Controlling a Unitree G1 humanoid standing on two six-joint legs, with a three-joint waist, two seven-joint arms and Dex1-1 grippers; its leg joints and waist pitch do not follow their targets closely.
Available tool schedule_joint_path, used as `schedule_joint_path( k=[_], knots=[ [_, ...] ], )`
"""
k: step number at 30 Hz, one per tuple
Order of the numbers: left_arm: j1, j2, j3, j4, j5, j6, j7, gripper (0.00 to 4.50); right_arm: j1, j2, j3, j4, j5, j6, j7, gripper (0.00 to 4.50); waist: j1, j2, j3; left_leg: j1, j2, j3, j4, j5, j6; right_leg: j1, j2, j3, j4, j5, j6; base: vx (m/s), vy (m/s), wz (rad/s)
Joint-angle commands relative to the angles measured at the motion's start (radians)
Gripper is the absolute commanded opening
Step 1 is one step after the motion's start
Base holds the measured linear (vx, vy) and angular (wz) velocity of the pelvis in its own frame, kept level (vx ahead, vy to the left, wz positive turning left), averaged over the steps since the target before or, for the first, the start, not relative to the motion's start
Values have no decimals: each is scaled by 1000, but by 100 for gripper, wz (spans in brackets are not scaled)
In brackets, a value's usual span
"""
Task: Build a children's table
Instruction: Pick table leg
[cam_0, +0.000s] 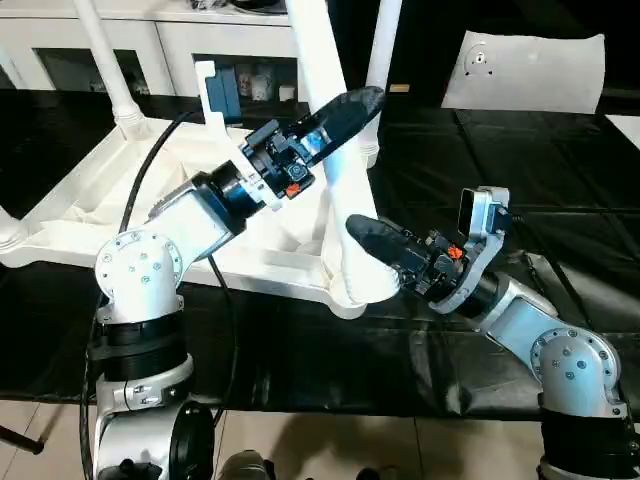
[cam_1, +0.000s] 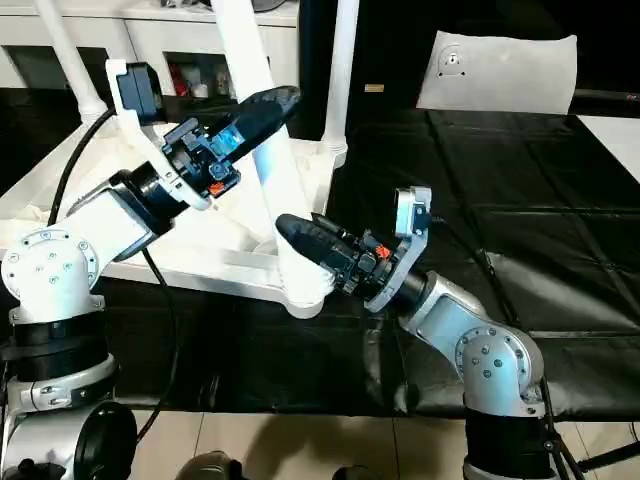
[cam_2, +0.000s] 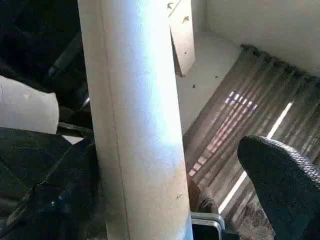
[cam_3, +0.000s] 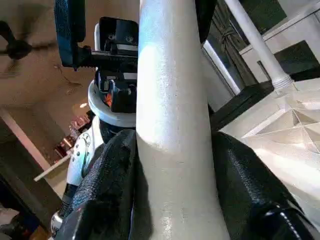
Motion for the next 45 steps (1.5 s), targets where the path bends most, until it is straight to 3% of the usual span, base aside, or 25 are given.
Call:
schedule_joint_path(
  k=[1, 8, 15, 22, 37, 45],
  knots=[
    [6, 7, -15, -8, -14, -3, -11, 412, -7, -13, 1, -29, 6, -6, 4, 187, 3, -8, -84, -1, 22, 1, -69, -83, 1, 59, -92, 46, -95, -309, -81, 0, 0, 0],
    [9, 14, -17, -10, -22, -4, -22, 412, -11, -19, 5, -23, 3, -9, 6, 187, 3, -10, -84, 1, 22, 1, -69, -85, 2, 57, -91, 46, -96, -325, -73, 0, 0, 0],
    [33, 91, -103, -18, 123, -118, -129, 412, -9, -33, 22, -23, -9, -16, 17, 187, 2, -10, -84, 0, 23, 0, -73, -80, 2, 57, -92, 48, -98, -338, -44, 0, 0, 0],
    [59, 164, -162, -3, 185, -188, -238, 412, -6, -43, 31, -25, -16, -21, 27, 187, 0, -4, -86, 4, 25, 1, -72, -87, -7, 56, -93, 48, -90, -292, -85, 0, 0, 0],
    [63, 185, -187, 38, 237, -275, -307, 289, -6, -62, 41, -21, -20, -34, 39, 187, 0, -9, -86, 2, 24, 3, -71, -84, -3, 59, -94, 49, -88, -276, -105, 0, 0, 0],
    [62, 183, -187, 43, 230, -278, -311, 250, -3, -66, 40, -24, -19, -36, 39, 187, 0, -7, -87, 3, 26, 3, -71, -85, -4, 60, -95, 49, -86, -264, -114, 0, 0, 0]
  ],
)
